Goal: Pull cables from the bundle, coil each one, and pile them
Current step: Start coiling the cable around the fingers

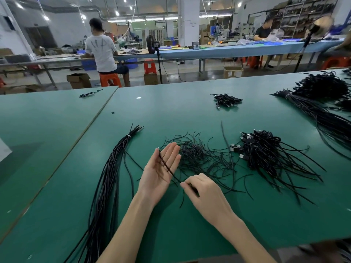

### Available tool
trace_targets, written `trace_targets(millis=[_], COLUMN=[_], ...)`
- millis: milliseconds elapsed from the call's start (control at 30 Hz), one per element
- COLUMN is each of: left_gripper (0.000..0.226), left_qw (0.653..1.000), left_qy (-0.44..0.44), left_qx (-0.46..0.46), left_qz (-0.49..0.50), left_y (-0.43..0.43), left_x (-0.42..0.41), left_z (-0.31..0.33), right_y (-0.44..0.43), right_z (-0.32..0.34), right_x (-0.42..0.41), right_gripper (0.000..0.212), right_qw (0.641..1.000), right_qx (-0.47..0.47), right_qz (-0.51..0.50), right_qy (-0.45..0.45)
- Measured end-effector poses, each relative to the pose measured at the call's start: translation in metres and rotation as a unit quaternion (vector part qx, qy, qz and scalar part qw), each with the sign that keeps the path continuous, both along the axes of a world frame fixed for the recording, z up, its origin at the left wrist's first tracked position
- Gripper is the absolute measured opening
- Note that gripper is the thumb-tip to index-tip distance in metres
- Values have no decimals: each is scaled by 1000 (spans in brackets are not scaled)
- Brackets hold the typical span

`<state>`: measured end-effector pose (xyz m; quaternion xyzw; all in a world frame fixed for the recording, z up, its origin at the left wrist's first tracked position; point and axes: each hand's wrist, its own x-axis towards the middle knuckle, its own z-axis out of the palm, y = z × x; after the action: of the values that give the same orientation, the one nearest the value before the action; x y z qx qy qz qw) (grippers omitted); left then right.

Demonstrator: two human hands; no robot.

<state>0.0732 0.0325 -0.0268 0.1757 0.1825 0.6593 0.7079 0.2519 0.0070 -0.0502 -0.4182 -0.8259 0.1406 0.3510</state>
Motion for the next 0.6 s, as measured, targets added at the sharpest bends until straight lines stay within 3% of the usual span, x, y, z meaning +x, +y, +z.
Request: trace_targets(millis=[133, 367, 467, 600], left_gripper=[32, 36, 36, 54], left_qw=[1000, 980, 986, 993], left_qy=[1, 161, 142, 104], left_qx=[8, 80, 58, 44], left_qz=[-25, -90, -64, -35], left_y=[-7, -15, -14, -11], left_x=[-3, 2, 5, 5], left_z=[2, 2, 1, -2], right_y=[4, 9, 10, 9], right_z=[-2, -2, -3, -4], right_x=[3, 4, 5, 6], right_gripper=[37, 34, 38, 39], right_qw=[997, 990, 989, 981], right_qx=[-73, -119, -126, -150], right_qz=[-27, -40, -34, -30], right_qy=[26, 58, 63, 123])
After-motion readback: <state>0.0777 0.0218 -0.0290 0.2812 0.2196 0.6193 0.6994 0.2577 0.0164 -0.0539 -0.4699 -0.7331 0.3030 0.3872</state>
